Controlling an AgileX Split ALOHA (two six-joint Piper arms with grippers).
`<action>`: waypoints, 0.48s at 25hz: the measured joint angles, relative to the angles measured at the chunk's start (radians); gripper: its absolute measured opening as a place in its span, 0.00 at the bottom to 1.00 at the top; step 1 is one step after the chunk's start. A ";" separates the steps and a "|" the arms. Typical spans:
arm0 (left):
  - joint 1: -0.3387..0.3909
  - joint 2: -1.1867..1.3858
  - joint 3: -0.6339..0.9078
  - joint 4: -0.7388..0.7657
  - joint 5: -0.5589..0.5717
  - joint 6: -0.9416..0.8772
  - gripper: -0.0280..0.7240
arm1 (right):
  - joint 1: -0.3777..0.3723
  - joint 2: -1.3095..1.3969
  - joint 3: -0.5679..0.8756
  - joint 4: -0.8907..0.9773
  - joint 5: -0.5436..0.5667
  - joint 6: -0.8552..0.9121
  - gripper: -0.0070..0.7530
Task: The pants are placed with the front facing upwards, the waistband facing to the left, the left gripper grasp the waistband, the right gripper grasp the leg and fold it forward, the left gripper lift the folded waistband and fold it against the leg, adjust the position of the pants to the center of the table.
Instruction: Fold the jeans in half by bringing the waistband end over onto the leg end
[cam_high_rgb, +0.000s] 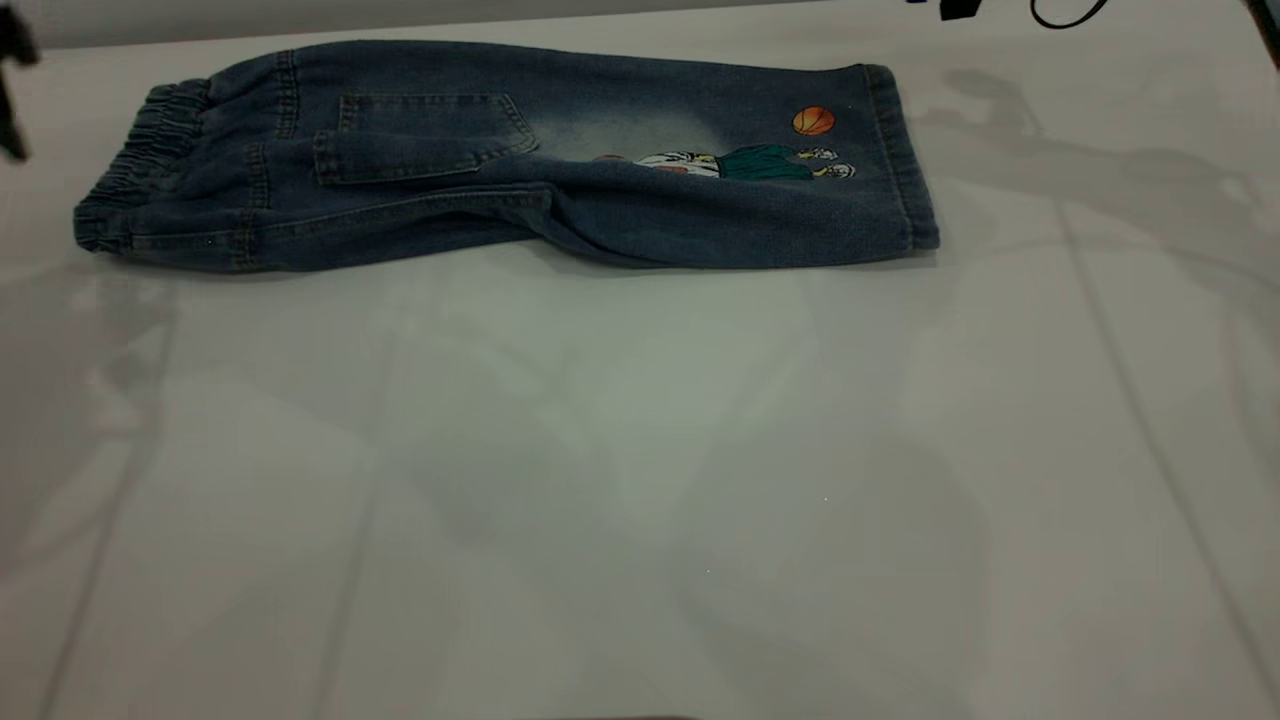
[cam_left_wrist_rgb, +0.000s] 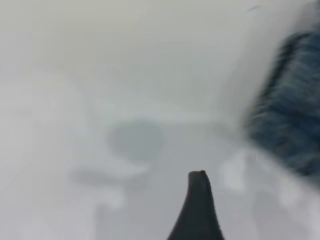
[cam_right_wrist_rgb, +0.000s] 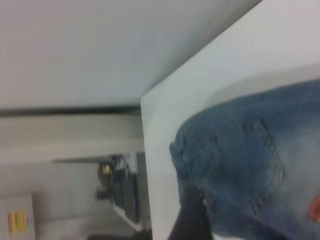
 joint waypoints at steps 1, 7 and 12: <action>0.008 0.000 0.000 0.002 0.023 0.000 0.74 | 0.002 0.000 0.000 -0.012 0.008 -0.005 0.67; 0.104 0.000 0.000 0.002 0.044 0.002 0.63 | 0.030 0.000 -0.009 -0.190 0.027 -0.004 0.67; 0.143 0.000 0.000 -0.053 0.049 0.060 0.59 | 0.116 0.000 -0.078 -0.478 -0.002 0.062 0.67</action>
